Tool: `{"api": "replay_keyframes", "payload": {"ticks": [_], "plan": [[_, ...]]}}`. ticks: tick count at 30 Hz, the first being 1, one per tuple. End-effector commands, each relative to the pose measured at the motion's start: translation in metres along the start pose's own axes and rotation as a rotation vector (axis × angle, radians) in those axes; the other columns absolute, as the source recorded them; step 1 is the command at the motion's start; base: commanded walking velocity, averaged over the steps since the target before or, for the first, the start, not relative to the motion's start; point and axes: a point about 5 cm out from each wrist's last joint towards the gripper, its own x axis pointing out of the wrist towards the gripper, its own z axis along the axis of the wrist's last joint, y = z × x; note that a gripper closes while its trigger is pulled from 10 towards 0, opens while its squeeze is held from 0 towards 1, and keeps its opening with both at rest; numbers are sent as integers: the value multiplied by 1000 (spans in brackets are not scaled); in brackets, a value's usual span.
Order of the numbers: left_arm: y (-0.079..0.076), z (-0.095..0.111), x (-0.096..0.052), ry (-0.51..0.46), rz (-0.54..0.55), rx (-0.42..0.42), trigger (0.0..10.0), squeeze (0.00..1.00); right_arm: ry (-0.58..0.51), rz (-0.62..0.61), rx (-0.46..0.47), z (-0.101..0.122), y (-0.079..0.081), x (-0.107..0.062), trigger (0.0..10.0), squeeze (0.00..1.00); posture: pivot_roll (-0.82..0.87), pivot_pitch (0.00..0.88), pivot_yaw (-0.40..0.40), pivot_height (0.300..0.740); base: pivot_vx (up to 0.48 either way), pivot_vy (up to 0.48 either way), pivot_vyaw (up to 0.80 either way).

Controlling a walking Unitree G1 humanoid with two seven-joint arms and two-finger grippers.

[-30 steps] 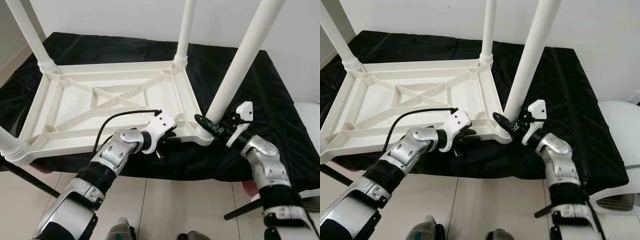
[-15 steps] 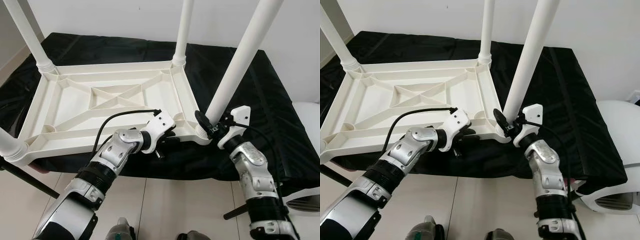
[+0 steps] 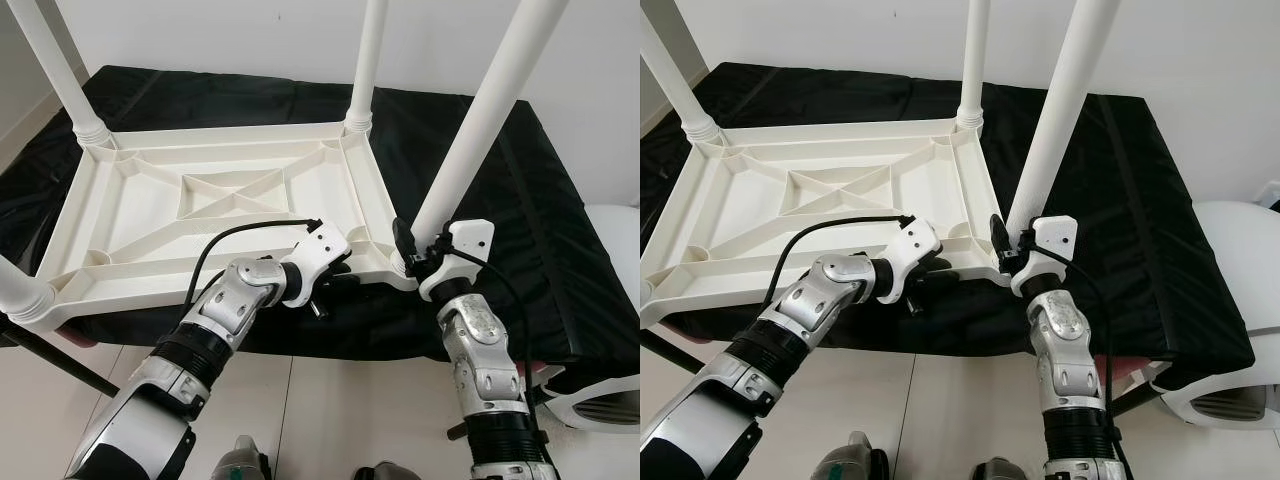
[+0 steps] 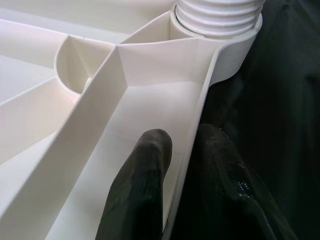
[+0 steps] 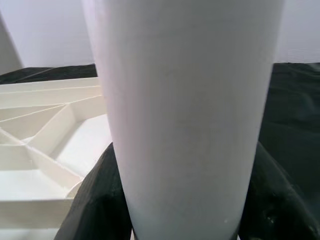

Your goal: Building children table

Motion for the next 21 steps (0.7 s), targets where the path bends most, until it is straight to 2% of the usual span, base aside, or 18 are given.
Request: {"api": "replay_keyframes", "payload": {"ticks": [1,4,5,7,9,12,13,14,15,20,21], "plan": [[-5,4,3,-2,-76,25,10000,0,34,17,45,-6,18,-3,0,0,-22,20,5,740,0,0,0],[-5,4,3,-1,-75,25,10000,0,31,-8,35,-7,22,-4,0,0,-21,22,5,740,0,0,0],[-4,3,2,1,-76,25,10000,0,43,-47,30,-8,32,-6,0,0,-20,24,6,740,0,0,0],[-4,3,2,1,-76,25,10000,0,43,-47,30,-8,32,-6,0,0,-20,24,6,740,0,0,0],[-3,4,2,2,-73,27,10000,0,53,-48,40,-8,39,-6,0,0,-15,27,7,740,0,0,0],[-3,4,1,2,-72,27,10000,0,57,-57,45,-9,38,-6,0,0,-15,28,7,740,0,0,0],[-2,4,1,2,-70,27,10000,0,61,-64,48,-9,36,-5,2039,0,-16,30,7,740,0,0,0],[-2,4,1,2,-70,27,10000,0,61,-64,48,-9,36,-5,2039,0,-16,30,7,740,0,0,0],[-2,4,1,2,-69,27,10000,0,74,-70,48,-10,35,-4,10000,0,-17,31,7,740,0,0,0],[-1,4,1,2,-66,26,10000,0,94,-70,60,-11,32,-3,10000,0,-18,32,6,740,0,0,0],[-1,4,1,1,-65,26,10000,0,98,-65,74,-12,32,-3,10000,945,-19,33,5,740,0,0,0]]}}
